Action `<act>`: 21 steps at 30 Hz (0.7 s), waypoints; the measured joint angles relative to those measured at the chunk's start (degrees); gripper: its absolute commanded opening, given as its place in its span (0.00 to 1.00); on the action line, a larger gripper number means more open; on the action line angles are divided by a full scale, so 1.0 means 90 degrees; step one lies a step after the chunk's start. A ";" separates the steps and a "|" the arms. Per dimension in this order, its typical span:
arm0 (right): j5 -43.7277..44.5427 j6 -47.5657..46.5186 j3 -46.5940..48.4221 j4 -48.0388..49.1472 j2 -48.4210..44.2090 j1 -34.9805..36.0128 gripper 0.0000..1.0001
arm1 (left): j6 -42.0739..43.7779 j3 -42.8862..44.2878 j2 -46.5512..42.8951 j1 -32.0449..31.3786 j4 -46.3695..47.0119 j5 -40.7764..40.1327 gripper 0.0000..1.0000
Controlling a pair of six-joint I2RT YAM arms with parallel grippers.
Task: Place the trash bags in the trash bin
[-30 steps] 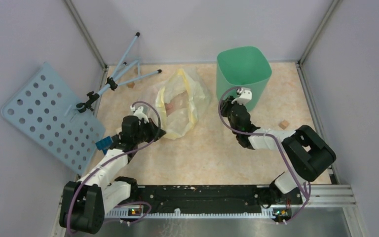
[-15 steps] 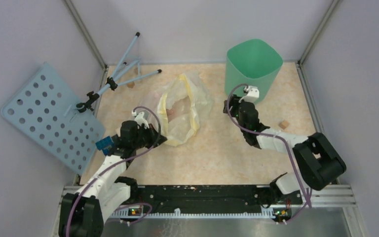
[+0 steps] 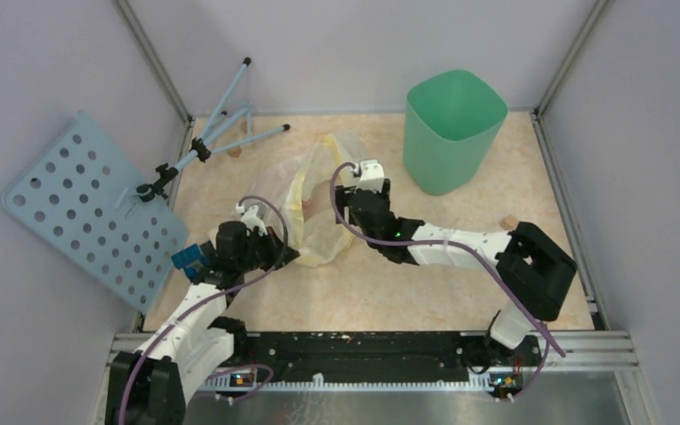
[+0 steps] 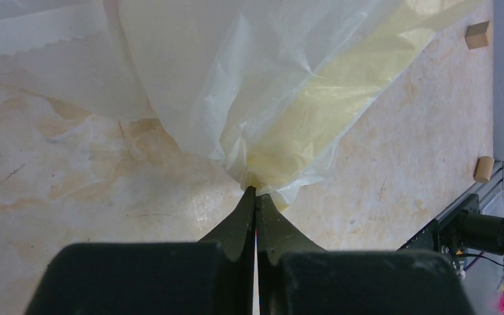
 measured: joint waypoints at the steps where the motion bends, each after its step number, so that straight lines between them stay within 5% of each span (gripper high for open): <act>1: 0.0134 -0.0015 0.0287 -0.0175 0.0199 0.0078 0.80 | -0.0005 -0.0005 0.0000 -0.0002 0.0012 0.0000 0.00; 12: 0.1100 0.0073 0.1586 -0.1685 0.1491 0.0199 0.88 | -0.0012 -0.0010 0.0002 -0.0007 0.0019 -0.0005 0.00; 21: 0.1549 0.0391 0.1064 -0.2229 0.0959 -0.0294 0.73 | -0.0010 -0.0102 0.0034 -0.0007 0.0024 -0.0080 0.00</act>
